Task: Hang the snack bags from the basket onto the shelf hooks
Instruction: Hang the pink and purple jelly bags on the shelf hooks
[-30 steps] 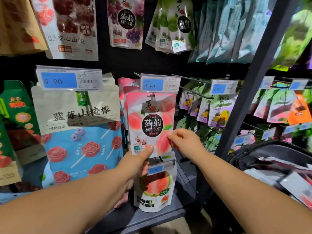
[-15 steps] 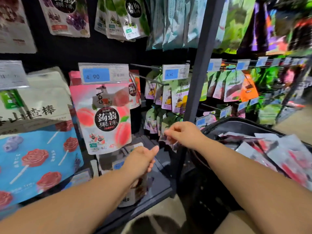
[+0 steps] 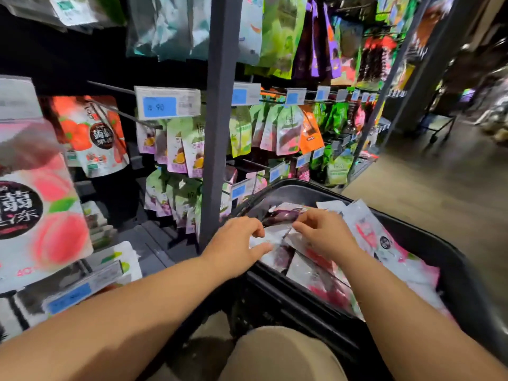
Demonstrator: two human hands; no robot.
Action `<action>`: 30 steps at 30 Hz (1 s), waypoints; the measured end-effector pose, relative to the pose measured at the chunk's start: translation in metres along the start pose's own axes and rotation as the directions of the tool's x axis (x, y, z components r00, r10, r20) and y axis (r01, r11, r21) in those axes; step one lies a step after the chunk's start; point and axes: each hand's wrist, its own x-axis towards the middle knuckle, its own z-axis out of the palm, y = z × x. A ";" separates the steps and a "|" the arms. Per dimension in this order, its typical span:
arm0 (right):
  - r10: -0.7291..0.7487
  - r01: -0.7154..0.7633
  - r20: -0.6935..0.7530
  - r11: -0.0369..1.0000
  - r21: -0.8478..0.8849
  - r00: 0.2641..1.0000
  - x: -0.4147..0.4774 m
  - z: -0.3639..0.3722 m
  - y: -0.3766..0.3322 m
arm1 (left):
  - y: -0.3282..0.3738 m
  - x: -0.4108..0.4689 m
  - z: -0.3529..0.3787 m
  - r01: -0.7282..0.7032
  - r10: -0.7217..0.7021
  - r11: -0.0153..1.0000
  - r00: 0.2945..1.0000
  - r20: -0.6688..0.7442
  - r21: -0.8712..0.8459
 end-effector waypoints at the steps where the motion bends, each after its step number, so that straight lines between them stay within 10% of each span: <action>1: 0.037 -0.038 -0.015 0.999 -0.034 0.999 -0.002 -0.007 0.015 | 0.002 0.005 0.003 -0.020 0.019 1.000 0.998 0.065 0.011; 6: 0.087 -0.093 -0.046 0.984 -0.150 0.995 -0.007 -0.032 0.064 | -0.004 0.012 0.013 -0.275 0.184 0.884 0.948 0.261 0.377; 30: 0.070 -0.098 -0.107 0.954 -0.284 0.992 0.002 -0.017 0.085 | -0.014 0.012 0.021 -0.355 0.301 0.858 0.933 0.196 0.370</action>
